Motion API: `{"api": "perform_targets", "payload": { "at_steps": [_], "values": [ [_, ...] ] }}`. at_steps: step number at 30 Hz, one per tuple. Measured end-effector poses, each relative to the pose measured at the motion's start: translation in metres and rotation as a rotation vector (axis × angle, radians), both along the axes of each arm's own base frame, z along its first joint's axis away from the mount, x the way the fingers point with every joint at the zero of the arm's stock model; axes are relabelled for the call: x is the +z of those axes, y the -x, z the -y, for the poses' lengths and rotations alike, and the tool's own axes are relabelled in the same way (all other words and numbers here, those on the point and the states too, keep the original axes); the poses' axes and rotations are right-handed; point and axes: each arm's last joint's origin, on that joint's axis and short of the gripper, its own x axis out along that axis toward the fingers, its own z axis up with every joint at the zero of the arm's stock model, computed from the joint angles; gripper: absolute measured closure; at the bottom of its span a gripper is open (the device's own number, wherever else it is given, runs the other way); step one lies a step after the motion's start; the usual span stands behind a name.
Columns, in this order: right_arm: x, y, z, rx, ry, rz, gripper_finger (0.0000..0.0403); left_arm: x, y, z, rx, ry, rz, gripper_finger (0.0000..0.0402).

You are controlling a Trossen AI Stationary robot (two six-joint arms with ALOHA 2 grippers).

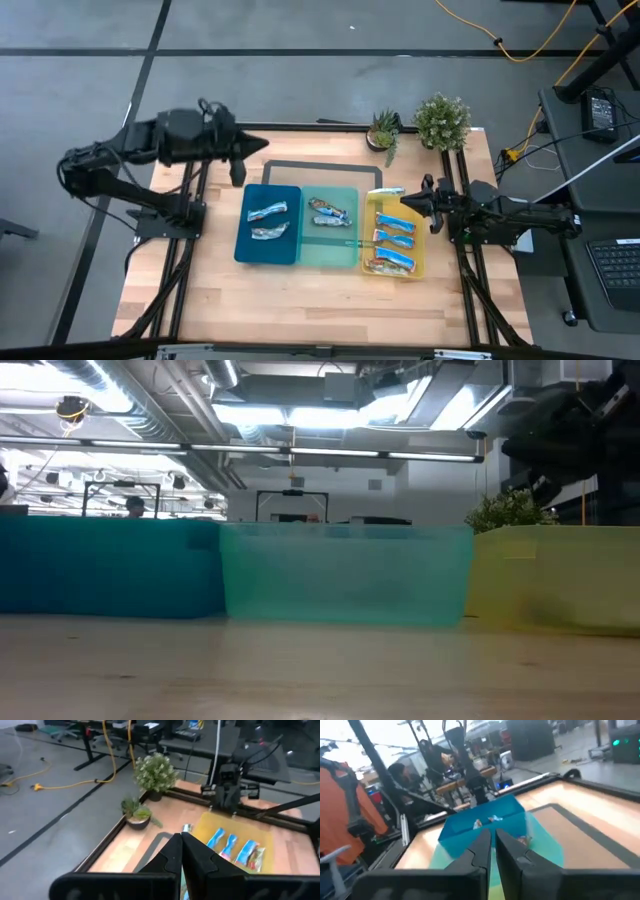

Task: Pick and place Granola Bars by type
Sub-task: Put the yellow granola bar into the blue bin

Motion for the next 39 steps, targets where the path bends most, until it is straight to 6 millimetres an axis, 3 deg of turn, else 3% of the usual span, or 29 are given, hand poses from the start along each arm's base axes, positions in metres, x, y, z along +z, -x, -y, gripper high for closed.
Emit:
{"api": "perform_targets", "payload": {
  "at_steps": [3,6,11,17,22,28,34,39],
  "values": [
    [0.008,0.002,0.001,-0.03,-0.04,-0.047,0.0373,-0.007,0.001,0.015,0.005,-0.002,-0.007,0.04],
    [0.029,0.007,0.002,-0.043,-0.057,-0.132,0.0359,-0.011,-0.001,0.026,-0.028,0.014,-0.014,0.04],
    [0.07,0.006,0.005,-0.066,-0.075,-0.273,0.0299,-0.016,-0.008,0.038,-0.07,0.005,-0.029,0.0399],
    [0.12,-0.019,0.014,-0.114,-0.096,-0.492,0.02,-0.018,-0.014,0.045,-0.096,-0.009,-0.042,0.04],
    [0.139,-0.047,0.03,-0.11,0.003,-0.81,0.0155,-0.015,-0.015,0.05,-0.137,-0.034,-0.019,0.0399],
    [0.13,-0.075,0.062,-0.062,0.13,-1.123,0.0159,-0.013,-0.015,0.057,-0.189,-0.07,-0.003,0.0401],
    [0.101,-0.094,0.096,-0.058,0.158,-1.309,0.0177,-0.012,-0.014,0.066,-0.214,-0.071,0.011,0.0399],
    [0.072,-0.109,0.113,-0.031,0.12,-1.436,0.0182,-0.012,-0.011,0.072,-0.205,-0.081,0.017,0.04]
  ]
}}
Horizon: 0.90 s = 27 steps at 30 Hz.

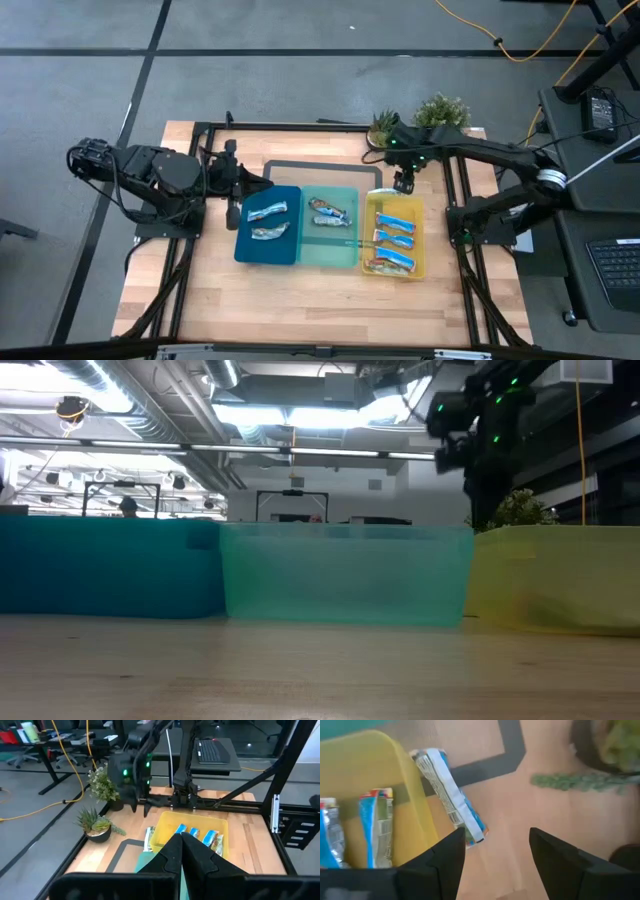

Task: Pick and place Granola Bars by type
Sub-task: Put the yellow granola bar into the blue bin

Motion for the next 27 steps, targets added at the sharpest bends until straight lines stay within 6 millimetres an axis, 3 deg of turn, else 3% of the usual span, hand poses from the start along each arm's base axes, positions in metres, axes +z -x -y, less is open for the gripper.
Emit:
{"api": "perform_targets", "payload": {
  "at_steps": [7,16,27],
  "values": [
    [-0.032,-0.017,0.01,0.02,-0.053,-0.098,0.0183,0.0,0.001,0.002,0.014,-0.004,0.005,0.04],
    [-0.052,-0.031,0.015,0.035,-0.067,-0.112,0.0183,0.0,0.001,0.002,0.015,-0.004,0.004,0.04],
    [-0.076,-0.046,0.006,0.097,-0.146,-0.146,0.0183,0.0,0.001,0.002,0.015,-0.004,0.005,0.0401]
  ]
}}
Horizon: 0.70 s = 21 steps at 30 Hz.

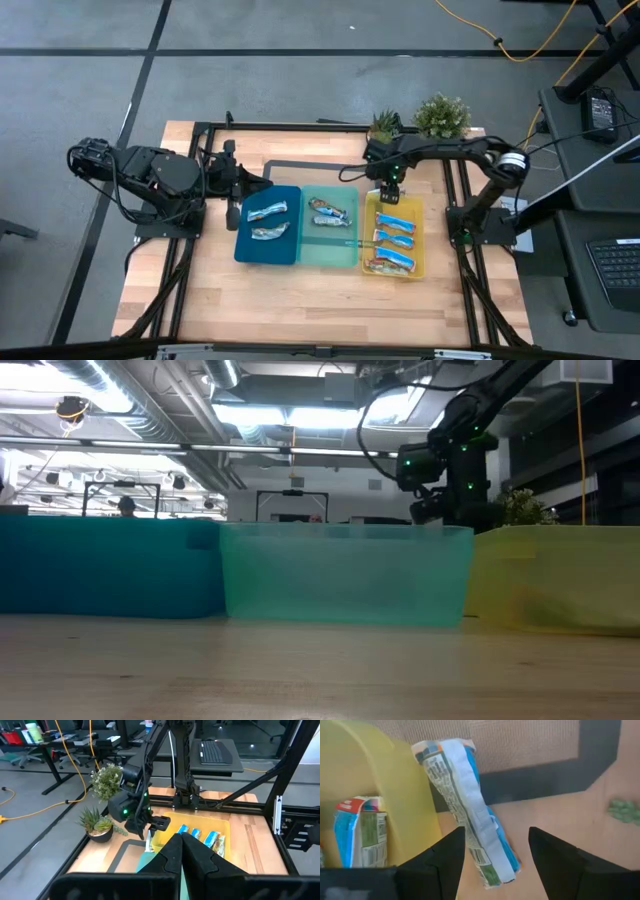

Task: Pick and place Granola Bars by type
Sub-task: Put the yellow granola bar into the blue bin

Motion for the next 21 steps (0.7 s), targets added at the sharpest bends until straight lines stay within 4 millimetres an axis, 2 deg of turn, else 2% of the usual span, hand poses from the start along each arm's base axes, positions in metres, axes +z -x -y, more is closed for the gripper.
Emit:
{"api": "perform_targets", "payload": {
  "at_steps": [14,18,21],
  "values": [
    [-0.014,-0.008,0.002,0.024,-0.042,0.025,0.0184,0.0,0.0,0.0,0.002,-0.001,0.0,0.0399],
    [-0.014,-0.008,0.002,0.025,-0.05,0.03,0.0203,0.0,0.0,0.0,0.003,-0.002,0.0,0.04],
    [-0.014,-0.008,0.001,0.024,-0.072,0.039,0.0233,0.0,0.0,0.0,0.006,-0.003,0.0,0.0401]
  ]
}}
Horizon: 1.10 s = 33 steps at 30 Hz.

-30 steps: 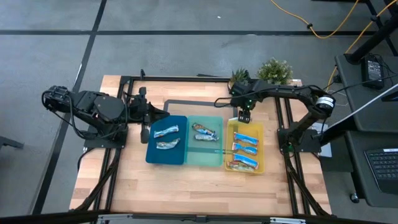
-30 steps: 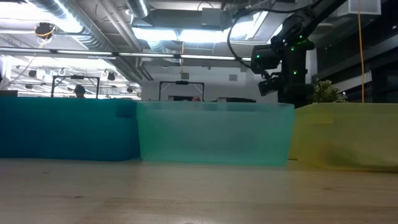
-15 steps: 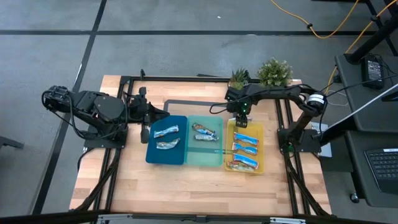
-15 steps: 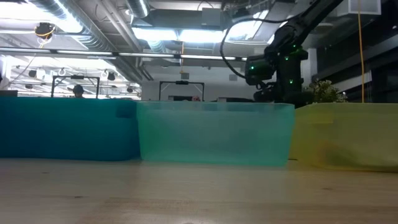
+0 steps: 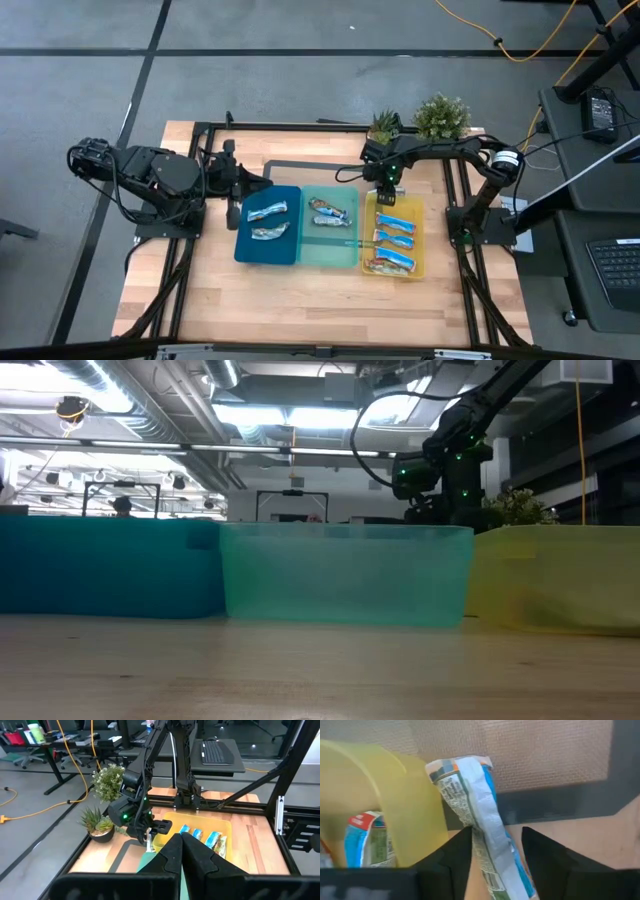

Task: Pick and place Granola Bars by type
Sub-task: Put the yellow granola bar into the blue bin

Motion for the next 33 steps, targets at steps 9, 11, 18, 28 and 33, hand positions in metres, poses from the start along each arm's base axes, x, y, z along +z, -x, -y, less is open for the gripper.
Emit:
{"api": "perform_targets", "payload": {
  "at_steps": [9,11,18,28,33],
  "values": [
    [0.0,0.0,-0.002,0.0,-0.044,0.01,0.0359,0.0,0.0,0.0,0.012,-0.004,0.001,0.0401],
    [0.0,0.0,-0.002,0.0,-0.047,0.011,0.0386,0.0,0.0,0.0,0.012,-0.004,0.001,0.0399],
    [0.0,0.002,-0.002,-0.001,-0.056,-0.006,0.0383,0.0,0.0,0.0,0.012,-0.005,0.001,0.0401],
    [0.023,0.002,-0.002,-0.002,-0.053,-0.012,0.0392,0.0,0.0,0.0,0.013,-0.005,0.001,0.0401],
    [0.054,0.007,0.005,-0.047,0.026,0.076,0.0396,0.0,0.0,0.0,0.013,-0.006,0.0,0.0398]
  ]
}}
